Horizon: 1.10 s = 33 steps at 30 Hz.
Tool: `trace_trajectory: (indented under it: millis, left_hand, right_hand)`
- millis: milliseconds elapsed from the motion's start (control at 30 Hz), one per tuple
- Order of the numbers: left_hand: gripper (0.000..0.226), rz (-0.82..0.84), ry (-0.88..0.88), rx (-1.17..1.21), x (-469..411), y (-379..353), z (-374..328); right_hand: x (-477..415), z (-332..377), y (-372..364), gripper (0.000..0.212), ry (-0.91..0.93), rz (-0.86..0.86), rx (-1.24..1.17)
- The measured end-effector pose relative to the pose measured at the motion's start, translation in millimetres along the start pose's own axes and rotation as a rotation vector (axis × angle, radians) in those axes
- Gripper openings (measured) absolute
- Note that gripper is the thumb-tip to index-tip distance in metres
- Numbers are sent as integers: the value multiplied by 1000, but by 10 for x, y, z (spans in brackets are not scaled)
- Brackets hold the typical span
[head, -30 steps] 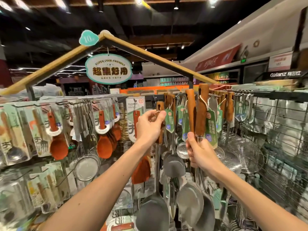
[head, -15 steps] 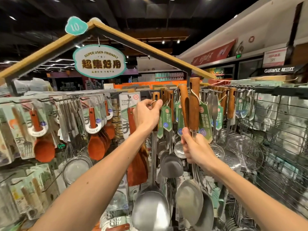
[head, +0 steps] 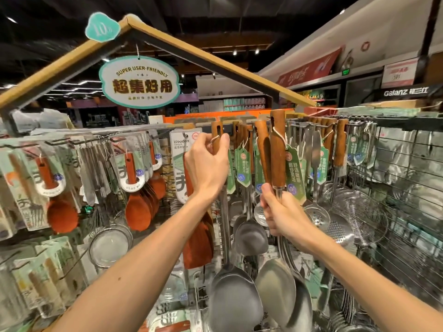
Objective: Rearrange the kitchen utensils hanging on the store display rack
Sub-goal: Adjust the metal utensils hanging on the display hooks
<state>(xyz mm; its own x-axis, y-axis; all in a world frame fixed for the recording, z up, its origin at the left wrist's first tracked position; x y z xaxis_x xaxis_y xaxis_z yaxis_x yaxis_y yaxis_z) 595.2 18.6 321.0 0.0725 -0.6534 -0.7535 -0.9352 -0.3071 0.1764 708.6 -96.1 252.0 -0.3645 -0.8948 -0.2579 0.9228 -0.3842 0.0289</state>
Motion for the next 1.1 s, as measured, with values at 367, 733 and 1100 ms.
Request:
trace_trajectory:
  millis: [367,733,1100]
  left_hand:
    - [20,81,1,-31,-159,-84,181]
    - [20,22,-140,48,29,-64,47]
    - [21,73,10,20,-75,-112,45]
  right_hand:
    - [-53,25,-70,45,-38,42,-73]
    - [-24,-6,-58,48,-45,50,-64]
    - [-57,-16,-41,47,-29,49,-28]
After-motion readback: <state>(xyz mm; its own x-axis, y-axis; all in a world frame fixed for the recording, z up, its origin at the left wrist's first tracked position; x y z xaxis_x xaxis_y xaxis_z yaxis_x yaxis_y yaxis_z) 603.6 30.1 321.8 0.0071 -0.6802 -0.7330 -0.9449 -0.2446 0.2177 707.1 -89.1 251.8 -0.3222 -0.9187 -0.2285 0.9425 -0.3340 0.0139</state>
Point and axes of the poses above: each hand's wrist, its own x-axis away from the middle knuckle, its own y-axis out of the back of the hand, z = x × y, the point moved 1 cm from there along -x, towards the middle knuckle, and after that the axes turned 11 degrees about -x, right-handed, at the moved point
